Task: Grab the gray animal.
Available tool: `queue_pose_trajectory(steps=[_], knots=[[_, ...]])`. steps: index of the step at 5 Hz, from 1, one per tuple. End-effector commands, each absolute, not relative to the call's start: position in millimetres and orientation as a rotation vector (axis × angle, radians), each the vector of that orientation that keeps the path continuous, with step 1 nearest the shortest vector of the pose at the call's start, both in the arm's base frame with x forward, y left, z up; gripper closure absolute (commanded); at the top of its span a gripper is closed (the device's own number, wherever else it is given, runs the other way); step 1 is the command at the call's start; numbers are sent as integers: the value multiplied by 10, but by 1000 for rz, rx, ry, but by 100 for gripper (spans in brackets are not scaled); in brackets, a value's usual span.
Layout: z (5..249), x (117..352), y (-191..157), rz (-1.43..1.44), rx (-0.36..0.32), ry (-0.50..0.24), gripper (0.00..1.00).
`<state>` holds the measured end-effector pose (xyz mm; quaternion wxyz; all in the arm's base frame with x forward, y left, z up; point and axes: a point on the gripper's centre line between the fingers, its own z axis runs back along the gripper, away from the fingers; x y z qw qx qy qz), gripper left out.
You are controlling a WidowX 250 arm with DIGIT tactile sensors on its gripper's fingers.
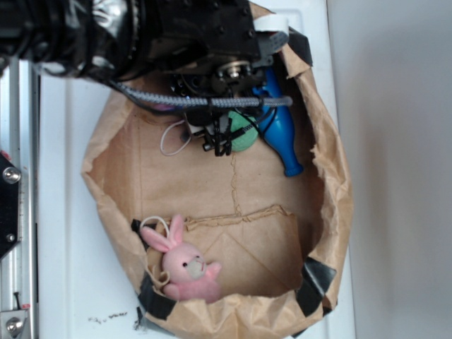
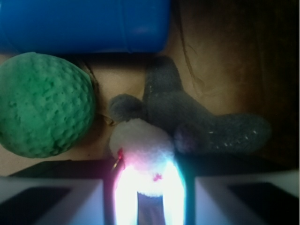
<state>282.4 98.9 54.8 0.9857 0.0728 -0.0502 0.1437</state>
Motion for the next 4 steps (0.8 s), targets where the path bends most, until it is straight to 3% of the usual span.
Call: queue_pose_trajectory(steps=[1, 4], knots=[[879, 2859, 981, 271, 127, -208, 100], [1701, 2722, 899, 233, -95, -333, 100]])
